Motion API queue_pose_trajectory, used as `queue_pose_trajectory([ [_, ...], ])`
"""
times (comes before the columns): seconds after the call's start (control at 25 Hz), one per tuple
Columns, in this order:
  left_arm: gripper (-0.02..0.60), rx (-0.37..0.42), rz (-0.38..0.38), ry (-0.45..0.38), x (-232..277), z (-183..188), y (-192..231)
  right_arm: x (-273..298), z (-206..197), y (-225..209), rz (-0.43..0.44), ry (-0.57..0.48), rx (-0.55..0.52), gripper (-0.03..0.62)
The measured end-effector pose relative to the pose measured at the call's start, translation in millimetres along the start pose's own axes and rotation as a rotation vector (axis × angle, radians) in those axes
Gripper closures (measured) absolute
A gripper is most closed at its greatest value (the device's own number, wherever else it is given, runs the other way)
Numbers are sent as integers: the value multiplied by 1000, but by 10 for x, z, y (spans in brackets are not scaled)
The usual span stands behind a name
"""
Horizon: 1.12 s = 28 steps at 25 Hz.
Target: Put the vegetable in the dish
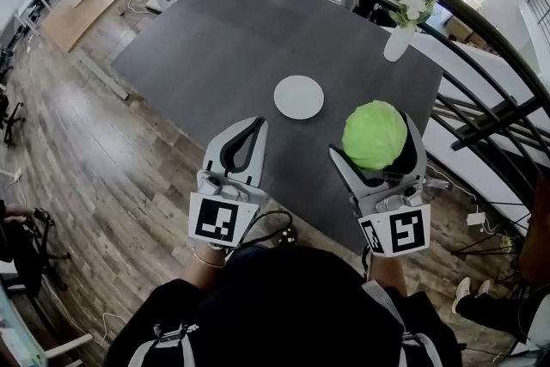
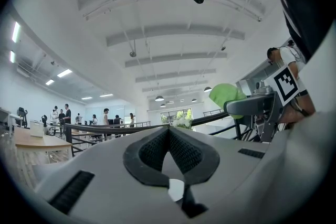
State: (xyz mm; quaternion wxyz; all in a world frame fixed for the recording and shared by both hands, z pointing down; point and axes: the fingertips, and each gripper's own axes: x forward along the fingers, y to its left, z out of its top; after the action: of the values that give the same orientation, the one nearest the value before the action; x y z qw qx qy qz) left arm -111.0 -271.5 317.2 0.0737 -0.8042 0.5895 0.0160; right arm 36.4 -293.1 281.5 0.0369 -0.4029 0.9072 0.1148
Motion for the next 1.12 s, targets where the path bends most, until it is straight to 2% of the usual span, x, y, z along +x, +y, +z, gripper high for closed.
queue_pose_trajectory([
  [0.2, 581, -9, 7, 6, 7, -43, 82, 66, -12, 22, -1, 4, -1, 69],
  [0.4, 581, -7, -16, 6, 113, -37, 170, 193, -19, 37, -11, 8, 3, 69],
  [0.8, 581, 22, -107, -9, 429, 6, 419, 496, -16, 44, -79, 18, -8, 69],
  [1.12, 581, 8, -194, -12, 676, -38, 507, 657, -93, 24, -140, 45, -8, 69],
])
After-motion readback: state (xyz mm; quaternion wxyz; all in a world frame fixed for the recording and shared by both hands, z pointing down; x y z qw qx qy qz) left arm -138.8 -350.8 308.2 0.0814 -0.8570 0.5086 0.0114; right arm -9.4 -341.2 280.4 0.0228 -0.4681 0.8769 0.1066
